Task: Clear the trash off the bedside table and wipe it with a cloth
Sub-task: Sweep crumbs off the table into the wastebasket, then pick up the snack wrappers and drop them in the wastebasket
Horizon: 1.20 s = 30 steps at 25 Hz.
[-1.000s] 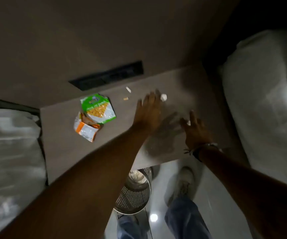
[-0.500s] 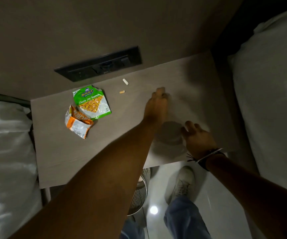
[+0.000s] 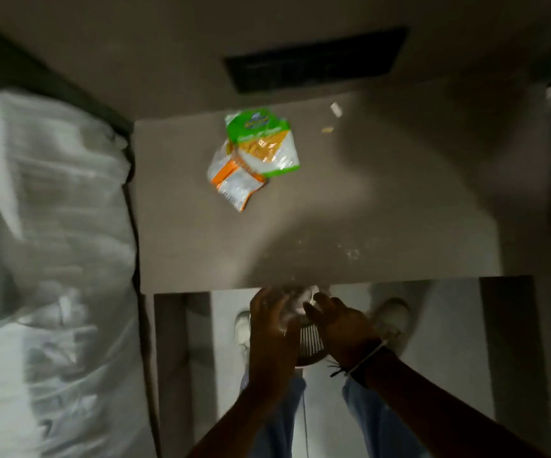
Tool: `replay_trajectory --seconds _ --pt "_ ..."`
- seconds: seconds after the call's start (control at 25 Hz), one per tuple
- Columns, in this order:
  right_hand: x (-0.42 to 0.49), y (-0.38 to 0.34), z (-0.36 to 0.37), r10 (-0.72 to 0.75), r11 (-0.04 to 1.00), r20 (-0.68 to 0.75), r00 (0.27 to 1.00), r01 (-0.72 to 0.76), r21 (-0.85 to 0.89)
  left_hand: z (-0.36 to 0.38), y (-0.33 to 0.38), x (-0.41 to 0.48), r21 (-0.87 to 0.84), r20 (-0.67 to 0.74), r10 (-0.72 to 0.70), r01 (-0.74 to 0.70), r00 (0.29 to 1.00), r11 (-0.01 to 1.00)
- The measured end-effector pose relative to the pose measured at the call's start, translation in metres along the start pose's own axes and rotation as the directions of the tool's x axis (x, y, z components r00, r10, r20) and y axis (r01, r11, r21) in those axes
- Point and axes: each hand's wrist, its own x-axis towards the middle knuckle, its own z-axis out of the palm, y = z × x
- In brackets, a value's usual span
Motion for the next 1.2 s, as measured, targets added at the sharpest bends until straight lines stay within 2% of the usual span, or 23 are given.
replay_trajectory --seconds 0.08,0.12,0.16,0.24,0.32,0.4,0.44,0.52,0.64,0.68,0.76,0.8,0.88,0.92,1.08,1.2 --pt "0.002 -0.007 0.017 0.147 0.988 0.224 0.963 -0.153 0.012 -0.003 -0.02 -0.009 -0.09 0.069 -0.127 0.133 0.989 0.987" --pt "0.002 -0.01 0.022 0.193 0.98 0.229 0.954 -0.197 -0.004 -0.007 -0.024 -0.006 -0.14 0.041 -0.169 0.173 0.985 0.975" --pt "0.003 -0.012 0.021 0.192 0.981 0.132 0.973 -0.194 0.005 -0.011 -0.023 0.002 -0.168 -0.037 -0.167 0.159 0.985 0.973" --pt "0.014 -0.015 -0.003 0.162 0.985 -0.186 0.969 -0.149 0.082 -0.024 -0.008 0.032 -0.183 -0.231 -0.05 0.007 0.972 0.983" --pt "0.044 -0.017 -0.046 0.203 0.975 -0.466 0.861 -0.137 0.172 -0.045 0.018 0.077 -0.156 -0.366 0.076 -0.142 0.928 0.977" --pt "0.095 -0.012 -0.093 0.324 0.944 -0.61 0.723 -0.201 0.263 -0.063 0.042 0.135 -0.09 -0.441 0.051 -0.101 0.896 0.991" --pt "0.124 -0.008 -0.113 0.419 0.903 -0.604 0.678 -0.241 0.356 -0.07 0.049 0.163 -0.042 -0.439 0.016 -0.038 0.898 0.998" --pt "0.183 0.004 -0.146 0.582 0.786 -0.468 0.665 -0.311 0.535 -0.078 0.055 0.21 0.034 -0.345 -0.077 0.094 0.935 0.995" --pt "0.251 0.02 -0.175 0.712 0.632 -0.272 0.648 -0.421 0.651 -0.076 0.049 0.251 0.23 -0.154 -0.065 0.099 0.986 0.968" --pt "0.266 0.026 -0.175 0.72 0.604 -0.212 0.66 -0.448 0.659 -0.074 0.045 0.258 0.295 -0.112 -0.033 0.065 0.993 0.953" --pt "0.284 0.033 -0.172 0.672 0.576 -0.093 0.735 -0.439 0.689 -0.071 0.041 0.268 0.314 -0.108 0.016 0.018 0.994 0.949" --pt "0.291 0.036 -0.17 0.639 0.505 -0.034 0.769 -0.385 0.773 -0.069 0.041 0.271 0.28 -0.135 0.022 0.017 0.991 0.96" --pt "0.291 0.037 -0.168 0.589 0.251 0.057 0.806 -0.249 0.935 -0.069 0.044 0.27 0.16 -0.172 -0.01 0.038 0.985 0.986" --pt "0.285 0.036 -0.169 0.581 0.228 0.032 0.813 -0.2 0.953 -0.069 0.046 0.267 0.076 -0.178 -0.034 0.049 0.983 0.996" --pt "0.227 0.029 -0.163 0.63 0.406 -0.257 0.733 -0.029 0.913 -0.074 0.061 0.224 -0.324 -0.27 -0.097 0.005 0.958 0.946" --pt "0.144 0.027 -0.137 0.624 0.481 -0.326 0.71 -0.02 0.877 -0.076 0.06 0.152 -0.41 -0.271 -0.089 -0.031 0.959 0.912"
